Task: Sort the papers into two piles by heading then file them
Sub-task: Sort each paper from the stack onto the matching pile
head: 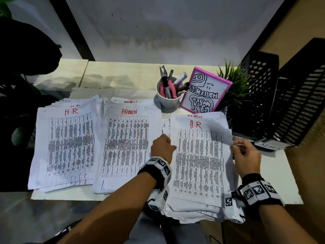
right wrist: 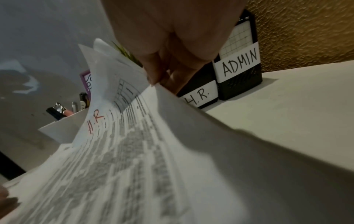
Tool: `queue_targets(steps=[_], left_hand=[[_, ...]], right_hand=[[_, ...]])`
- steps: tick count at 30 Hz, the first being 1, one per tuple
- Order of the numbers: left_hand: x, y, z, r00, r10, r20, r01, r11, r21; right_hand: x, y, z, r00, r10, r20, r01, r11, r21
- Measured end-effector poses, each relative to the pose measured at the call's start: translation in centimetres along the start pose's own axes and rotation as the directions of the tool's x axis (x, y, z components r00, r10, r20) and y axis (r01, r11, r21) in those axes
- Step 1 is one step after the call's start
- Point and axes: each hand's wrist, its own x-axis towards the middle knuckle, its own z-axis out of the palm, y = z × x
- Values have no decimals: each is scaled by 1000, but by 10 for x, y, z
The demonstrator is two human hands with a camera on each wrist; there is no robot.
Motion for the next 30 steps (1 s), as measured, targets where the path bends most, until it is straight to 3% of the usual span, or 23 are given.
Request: queue_targets(steps=[4, 8, 12, 15, 23, 26, 30], left_hand=[[2, -5, -1, 999, 40, -38, -40, 999, -8], [-4, -12, -2, 988, 139, -67, -144, 988, -61], [-12, -17, -4, 982, 153, -110, -174, 961, -217], [-15, -18, -3, 987, 129, -93, -153, 927, -342], [-19, -27, -10, 1000, -15, 21, 25, 754, -656], [-19, -30, -12, 999, 16, 47, 23, 699, -715], [-24, -27, -17, 994, 93, 53, -36, 762, -647]], right_hand=[[-3, -5, -3, 997, -63, -50, 66, 997, 46], [-3, -7, -2, 997, 36, -63, -12, 940, 341], [-4, -6, -4, 999, 45, 0, -40, 891, 451], [-1, -2, -6, 998, 55, 42, -68, 880, 469], [11, -11, -4, 995, 97, -28, -67, 846, 529], [15, -9, -2, 992, 119, -39, -82, 853, 516], [19, -5, -3, 988, 156, -24, -125, 867, 483]])
